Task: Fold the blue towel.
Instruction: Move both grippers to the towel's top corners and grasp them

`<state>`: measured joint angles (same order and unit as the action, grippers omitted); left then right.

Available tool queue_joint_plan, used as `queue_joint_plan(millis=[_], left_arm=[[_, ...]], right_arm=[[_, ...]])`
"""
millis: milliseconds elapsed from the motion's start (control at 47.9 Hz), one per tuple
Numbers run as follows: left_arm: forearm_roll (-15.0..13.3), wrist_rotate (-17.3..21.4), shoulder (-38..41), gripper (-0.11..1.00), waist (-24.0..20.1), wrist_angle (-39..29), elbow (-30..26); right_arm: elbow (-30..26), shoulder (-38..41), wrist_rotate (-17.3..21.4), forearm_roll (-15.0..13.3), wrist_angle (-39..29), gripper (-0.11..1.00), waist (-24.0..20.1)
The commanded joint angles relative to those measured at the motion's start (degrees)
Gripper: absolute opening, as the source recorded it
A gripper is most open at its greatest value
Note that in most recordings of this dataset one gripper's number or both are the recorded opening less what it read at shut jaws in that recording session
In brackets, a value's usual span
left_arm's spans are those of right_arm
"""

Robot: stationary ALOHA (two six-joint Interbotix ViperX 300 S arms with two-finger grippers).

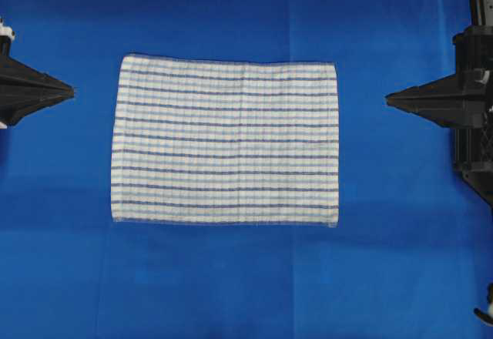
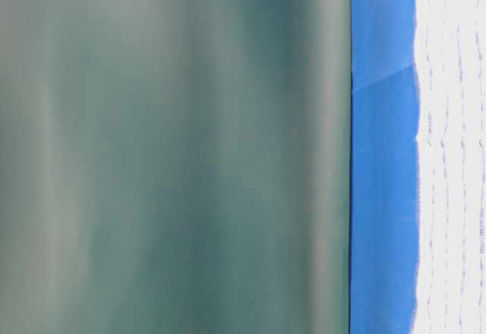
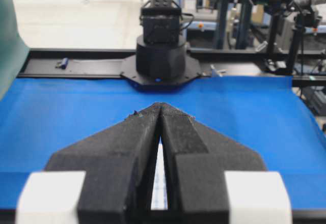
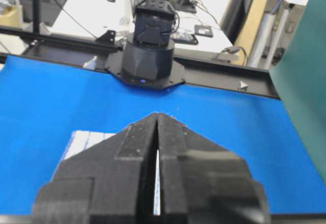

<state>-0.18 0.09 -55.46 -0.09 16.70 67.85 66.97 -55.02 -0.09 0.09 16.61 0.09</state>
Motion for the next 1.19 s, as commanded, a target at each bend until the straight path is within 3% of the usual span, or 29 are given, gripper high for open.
queue_joint_plan(millis=[0, 251, 585, 690, 815, 878, 940, 1170], left_arm=[[-2.20, 0.09, 0.62, 0.00, 0.00, -0.97, -0.97], [-2.11, 0.97, 2.20, 0.00, -2.02, -2.20, -0.70], [-2.11, 0.62, 10.72, 0.02, -11.34, -6.15, 0.44], [-2.11, 0.62, 14.85, 0.20, -12.92, -6.15, 0.53], [-2.46, 0.44, 20.13, 0.56, -15.47, -5.54, 0.44], [-2.55, 0.09, 23.64, 0.72, -17.23, -4.83, 0.53], [-2.55, 0.00, 26.98, 0.79, -18.72, -3.96, 0.26], [-2.55, 0.00, 39.46, 0.77, -22.06, 1.76, -0.79]], right_arm=[[-1.14, 0.53, 0.00, 0.09, 0.18, 0.18, 1.23], [-2.46, 4.57, 0.53, 0.88, -6.59, 0.18, 7.56], [-1.85, 14.94, 1.85, 3.43, -10.20, 0.19, 17.05], [-2.02, 18.90, 1.93, 3.43, -10.02, 0.38, 18.63], [-1.85, 23.91, 1.93, 3.52, -9.40, 0.75, 20.74], [-1.76, 26.19, 1.93, 3.52, -8.17, 0.87, 21.71], [-1.49, 28.39, 1.93, 3.69, -6.68, 0.88, 22.68], [-0.79, 38.67, 1.93, 5.27, 0.53, 0.86, 23.82]])
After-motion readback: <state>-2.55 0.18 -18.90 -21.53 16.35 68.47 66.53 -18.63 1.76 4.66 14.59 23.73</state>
